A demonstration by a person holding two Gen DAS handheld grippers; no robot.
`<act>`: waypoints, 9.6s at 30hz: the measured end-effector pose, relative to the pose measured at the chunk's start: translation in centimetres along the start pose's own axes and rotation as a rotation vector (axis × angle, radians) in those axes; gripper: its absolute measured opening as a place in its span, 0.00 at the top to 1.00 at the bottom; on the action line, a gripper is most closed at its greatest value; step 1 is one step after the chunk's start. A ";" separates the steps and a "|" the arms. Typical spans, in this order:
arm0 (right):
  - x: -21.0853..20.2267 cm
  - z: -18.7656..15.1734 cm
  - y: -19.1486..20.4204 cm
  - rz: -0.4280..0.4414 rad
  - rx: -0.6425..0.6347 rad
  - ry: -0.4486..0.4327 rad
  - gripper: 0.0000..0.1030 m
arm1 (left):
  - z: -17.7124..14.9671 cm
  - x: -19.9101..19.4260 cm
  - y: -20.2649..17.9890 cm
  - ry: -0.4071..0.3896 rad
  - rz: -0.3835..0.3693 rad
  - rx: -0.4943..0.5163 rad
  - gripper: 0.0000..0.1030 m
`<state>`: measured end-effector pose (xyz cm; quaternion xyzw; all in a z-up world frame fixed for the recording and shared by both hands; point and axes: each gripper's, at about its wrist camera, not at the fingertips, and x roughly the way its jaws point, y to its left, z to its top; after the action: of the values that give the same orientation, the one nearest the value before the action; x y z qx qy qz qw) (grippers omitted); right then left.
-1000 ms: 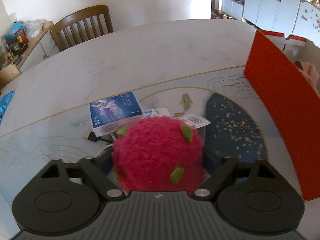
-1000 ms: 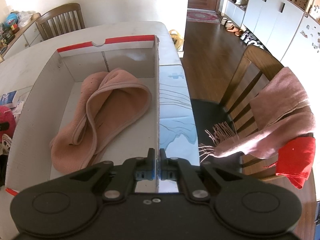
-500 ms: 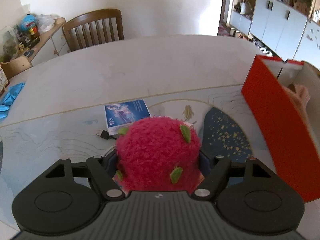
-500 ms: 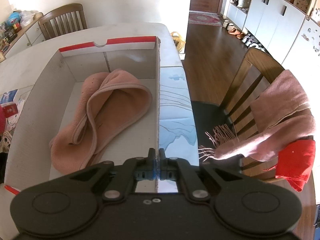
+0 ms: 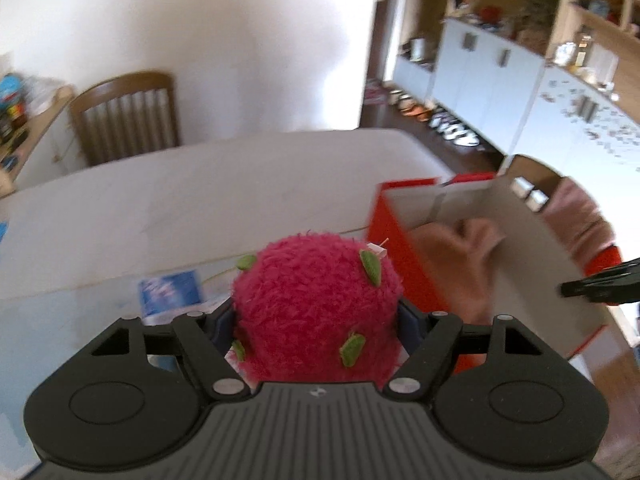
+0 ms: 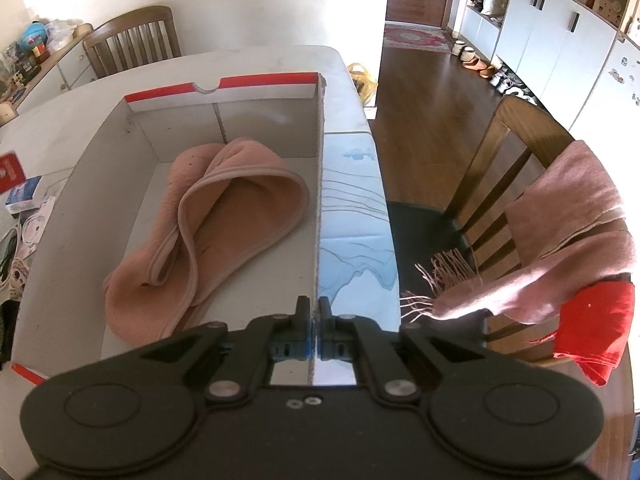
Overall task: Organize objects
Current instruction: 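Carry the strawberry plush into the box beside the towel and release it, then move the left tool back to the table and grasp the red cloth, then carry the red cloth into the box beside the towel and release it, then move the left tool back to the table toward the black dotted glove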
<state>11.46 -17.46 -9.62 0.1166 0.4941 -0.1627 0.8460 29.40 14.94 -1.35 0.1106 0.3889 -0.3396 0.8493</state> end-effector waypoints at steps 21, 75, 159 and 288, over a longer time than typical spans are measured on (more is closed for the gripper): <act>0.0 -0.2 -0.4 0.030 -0.021 -0.005 0.97 | 2.9 4.6 -14.9 0.039 -0.235 0.255 0.26; -0.1 -0.2 -0.8 0.062 -0.024 0.001 0.95 | -1.3 10.6 -16.9 0.198 -0.278 0.270 0.08; 0.4 0.0 0.6 -0.028 -0.045 0.038 0.98 | -14.5 2.0 16.4 0.179 0.391 -0.427 0.63; 0.3 0.1 1.1 0.012 -0.119 0.076 0.92 | -12.5 3.4 4.7 0.255 0.037 -0.050 0.39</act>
<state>12.06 -16.51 -9.78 0.0751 0.5341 -0.1235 0.8330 26.80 22.44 -12.59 0.1391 0.5000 -0.2972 0.8015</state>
